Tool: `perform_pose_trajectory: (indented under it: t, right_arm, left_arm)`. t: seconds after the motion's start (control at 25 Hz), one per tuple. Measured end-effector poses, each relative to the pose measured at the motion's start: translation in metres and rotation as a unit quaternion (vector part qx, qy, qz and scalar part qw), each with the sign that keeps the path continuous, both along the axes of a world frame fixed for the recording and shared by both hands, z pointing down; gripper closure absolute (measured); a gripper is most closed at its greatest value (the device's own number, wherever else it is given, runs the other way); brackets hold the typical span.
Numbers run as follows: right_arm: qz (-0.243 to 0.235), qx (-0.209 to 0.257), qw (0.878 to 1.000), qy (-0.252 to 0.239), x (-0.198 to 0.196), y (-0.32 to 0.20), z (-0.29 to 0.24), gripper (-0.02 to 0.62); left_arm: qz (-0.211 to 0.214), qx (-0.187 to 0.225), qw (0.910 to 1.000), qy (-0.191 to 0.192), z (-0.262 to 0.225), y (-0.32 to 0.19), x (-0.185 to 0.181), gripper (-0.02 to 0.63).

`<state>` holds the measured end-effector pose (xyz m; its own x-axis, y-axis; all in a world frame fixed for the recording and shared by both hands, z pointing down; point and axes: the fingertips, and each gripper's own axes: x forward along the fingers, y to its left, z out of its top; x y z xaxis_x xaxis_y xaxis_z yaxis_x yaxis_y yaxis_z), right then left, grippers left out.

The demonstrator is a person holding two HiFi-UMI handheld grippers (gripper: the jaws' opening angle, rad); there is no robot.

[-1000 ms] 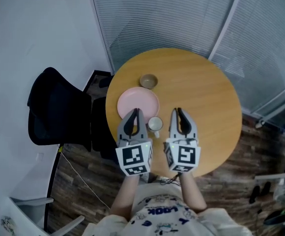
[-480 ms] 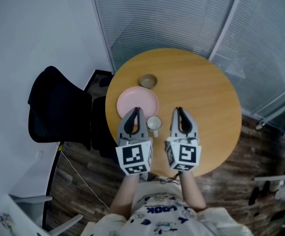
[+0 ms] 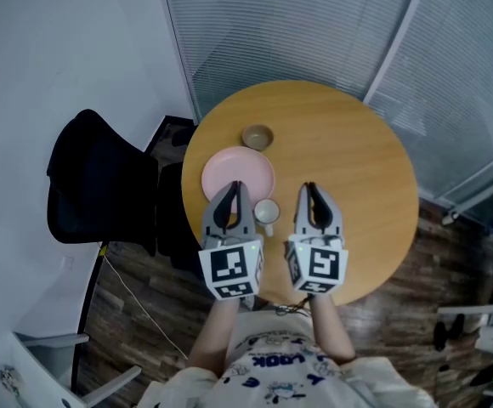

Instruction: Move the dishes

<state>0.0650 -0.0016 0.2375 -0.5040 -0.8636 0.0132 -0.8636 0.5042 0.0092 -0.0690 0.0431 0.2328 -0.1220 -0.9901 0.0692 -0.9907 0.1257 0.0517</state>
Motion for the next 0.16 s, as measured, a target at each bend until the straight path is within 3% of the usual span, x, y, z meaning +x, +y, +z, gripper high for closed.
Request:
perform_pose_trajectory:
  t: [0.16]
  right_arm:
    - [-0.006,0.011,1.000,-0.015,-0.0017,-0.0002,0.0004,0.569]
  left_arm:
    - [0.000,0.001,1.0000,-0.005,-0.0011,-0.0013,0.0006,0.588]
